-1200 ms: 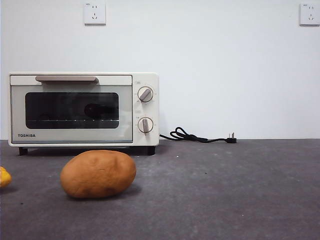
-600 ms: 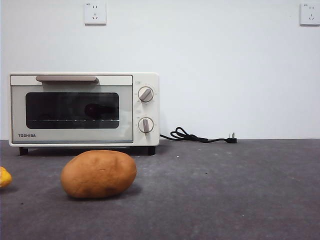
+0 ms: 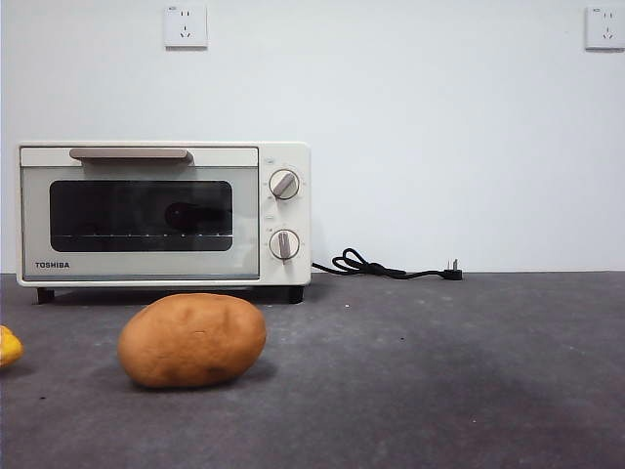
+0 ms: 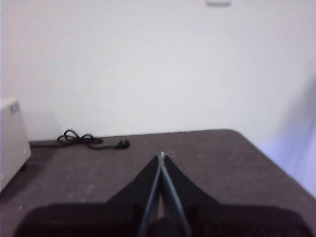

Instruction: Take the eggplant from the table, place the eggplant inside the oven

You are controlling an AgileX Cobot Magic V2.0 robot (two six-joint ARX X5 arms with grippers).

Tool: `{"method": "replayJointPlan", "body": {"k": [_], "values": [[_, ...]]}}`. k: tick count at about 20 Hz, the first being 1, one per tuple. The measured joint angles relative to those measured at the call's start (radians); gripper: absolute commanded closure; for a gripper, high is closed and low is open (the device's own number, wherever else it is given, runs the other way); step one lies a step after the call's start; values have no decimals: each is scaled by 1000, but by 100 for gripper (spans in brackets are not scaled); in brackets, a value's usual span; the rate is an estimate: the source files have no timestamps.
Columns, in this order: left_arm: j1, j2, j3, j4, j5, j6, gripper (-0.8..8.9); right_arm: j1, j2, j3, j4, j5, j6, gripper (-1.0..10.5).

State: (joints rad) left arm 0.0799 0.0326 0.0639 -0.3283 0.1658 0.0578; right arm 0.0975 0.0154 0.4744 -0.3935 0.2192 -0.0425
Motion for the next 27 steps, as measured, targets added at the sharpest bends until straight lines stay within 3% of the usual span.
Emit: {"method": "replayJointPlan", "body": {"k": [6, 13, 19, 27], "values": [[0, 0, 0, 0, 0, 0, 817, 0, -2, -222, 225, -19, 5, 946], [0, 0, 0, 0, 0, 0, 817, -2, -3, -377, 231, -26, 5, 946], [0, 0, 0, 0, 0, 0, 817, -66, -3, -411, 235, -106, 6, 946], [0, 0, 0, 0, 0, 0, 817, -72, -4, -451, 229, -115, 30, 946]]}}
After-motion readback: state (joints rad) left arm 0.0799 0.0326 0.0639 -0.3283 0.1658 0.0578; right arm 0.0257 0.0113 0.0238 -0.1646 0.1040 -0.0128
